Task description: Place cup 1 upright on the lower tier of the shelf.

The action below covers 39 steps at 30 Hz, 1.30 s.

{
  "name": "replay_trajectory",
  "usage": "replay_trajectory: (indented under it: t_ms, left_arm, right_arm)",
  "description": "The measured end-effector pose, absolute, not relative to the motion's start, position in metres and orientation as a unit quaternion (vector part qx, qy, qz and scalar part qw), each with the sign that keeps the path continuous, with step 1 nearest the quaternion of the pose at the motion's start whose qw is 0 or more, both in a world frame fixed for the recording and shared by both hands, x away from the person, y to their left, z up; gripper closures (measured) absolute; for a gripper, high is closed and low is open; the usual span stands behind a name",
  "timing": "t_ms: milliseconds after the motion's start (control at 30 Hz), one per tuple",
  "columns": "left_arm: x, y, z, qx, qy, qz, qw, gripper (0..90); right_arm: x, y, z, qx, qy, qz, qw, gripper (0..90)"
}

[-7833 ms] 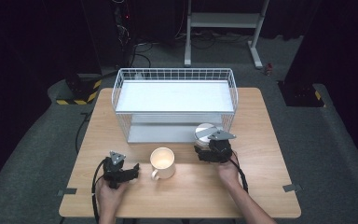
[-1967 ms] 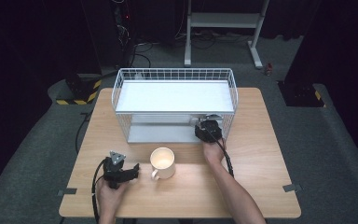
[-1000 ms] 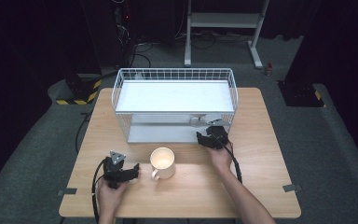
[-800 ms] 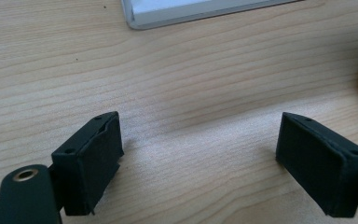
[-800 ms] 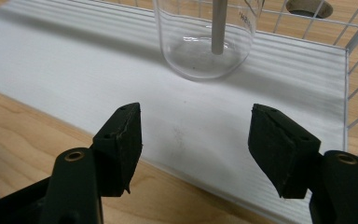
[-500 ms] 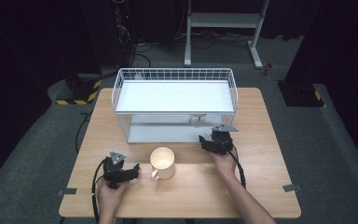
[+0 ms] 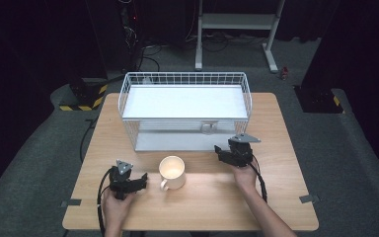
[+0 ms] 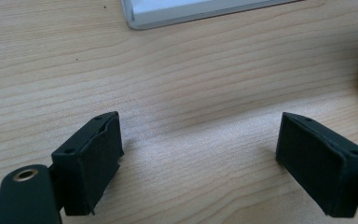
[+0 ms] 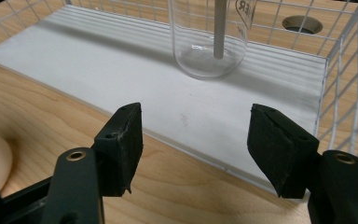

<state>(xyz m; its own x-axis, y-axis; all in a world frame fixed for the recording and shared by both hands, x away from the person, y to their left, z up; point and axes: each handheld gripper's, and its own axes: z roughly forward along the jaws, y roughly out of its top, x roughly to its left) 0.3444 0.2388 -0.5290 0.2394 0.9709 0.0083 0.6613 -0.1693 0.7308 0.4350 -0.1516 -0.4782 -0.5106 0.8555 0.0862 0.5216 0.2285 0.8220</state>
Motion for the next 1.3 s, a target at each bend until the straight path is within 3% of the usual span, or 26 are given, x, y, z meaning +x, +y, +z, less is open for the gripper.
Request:
replay_trajectory:
  t_ms: [1300]
  left_arm:
    - [0.344,0.239,-0.529,0.724,0.564,0.248,0.311,14.6]
  right_arm:
    - [0.384,-0.213,-0.477,0.448,0.733,0.474,0.194,38.7]
